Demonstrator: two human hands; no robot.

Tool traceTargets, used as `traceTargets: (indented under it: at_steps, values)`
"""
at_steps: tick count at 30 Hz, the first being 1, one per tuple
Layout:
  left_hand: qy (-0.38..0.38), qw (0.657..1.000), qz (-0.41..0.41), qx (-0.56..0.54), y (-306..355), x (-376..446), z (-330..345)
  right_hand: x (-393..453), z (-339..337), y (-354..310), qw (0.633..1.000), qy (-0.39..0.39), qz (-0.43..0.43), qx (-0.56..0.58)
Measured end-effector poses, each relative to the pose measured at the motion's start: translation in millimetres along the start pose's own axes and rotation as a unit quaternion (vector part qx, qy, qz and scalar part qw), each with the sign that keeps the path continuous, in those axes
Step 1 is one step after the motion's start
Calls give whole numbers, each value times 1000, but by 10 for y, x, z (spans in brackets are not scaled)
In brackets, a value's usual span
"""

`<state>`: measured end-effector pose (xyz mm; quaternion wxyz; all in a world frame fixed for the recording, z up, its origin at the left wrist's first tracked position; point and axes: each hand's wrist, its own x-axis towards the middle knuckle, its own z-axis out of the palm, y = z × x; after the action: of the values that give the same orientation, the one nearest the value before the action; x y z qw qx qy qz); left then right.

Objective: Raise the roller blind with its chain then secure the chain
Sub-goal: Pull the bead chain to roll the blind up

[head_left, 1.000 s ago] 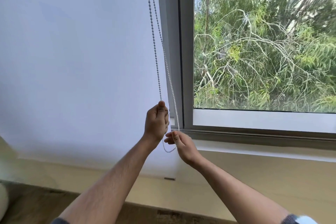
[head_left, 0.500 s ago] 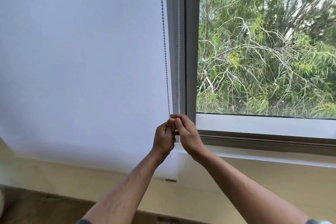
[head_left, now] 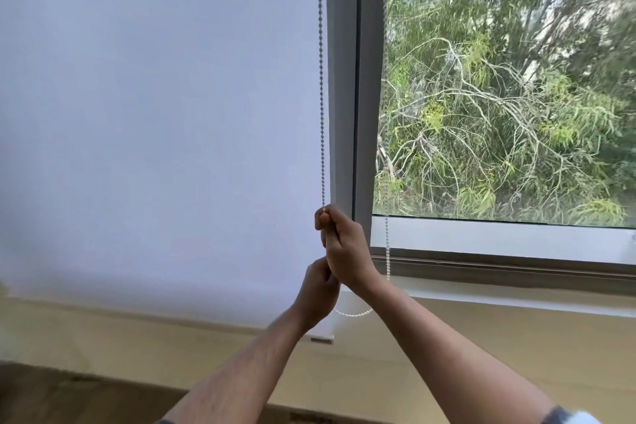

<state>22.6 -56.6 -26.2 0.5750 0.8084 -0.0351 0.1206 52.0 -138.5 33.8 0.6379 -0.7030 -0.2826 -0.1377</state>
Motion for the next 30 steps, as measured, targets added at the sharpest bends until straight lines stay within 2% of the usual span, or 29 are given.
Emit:
traceTargets:
  at_steps: [4, 6, 8, 10, 12, 16, 19, 21, 24, 30]
  values:
    - [-56, 993, 19, 104, -54, -20, -292, -68, 69, 110, 994, -11, -23, -103]
    - [-78, 989, 21, 121, -20, -14, -483, -148, 98, 170, 988, -16, -31, -149]
    - [-44, 996, 17, 82, 42, 48, -690, -253, 164, 209, 983, -16, -30, -180]
    - [22, 1000, 10, -4, 246, 152, -862, -362, 237, 247, 978, -14, -33, -206]
    - [55, 994, 16, -96, 539, 254, -986, -449, 317, 260, 973, -26, -42, -225]
    - [-32, 977, 36, -208, 1185, 370, -997, -547, 401, 249, 947, -62, -65, -307]
    - [-22, 957, 34, -287, 1379, 361, -915, -507, 341, 173, 917, -84, -62, -386]
    - [-9, 953, 31, -303, 1336, 325, -880, -447, 236, 133, 893, -95, -51, -436]
    - [-52, 950, 29, -307, 1211, 257, -880, -440, 111, 77, 872, -120, -39, -473]
    - [-53, 960, -7, -276, 919, -55, -785, -773, 140, 236, 871, -142, 42, -468]
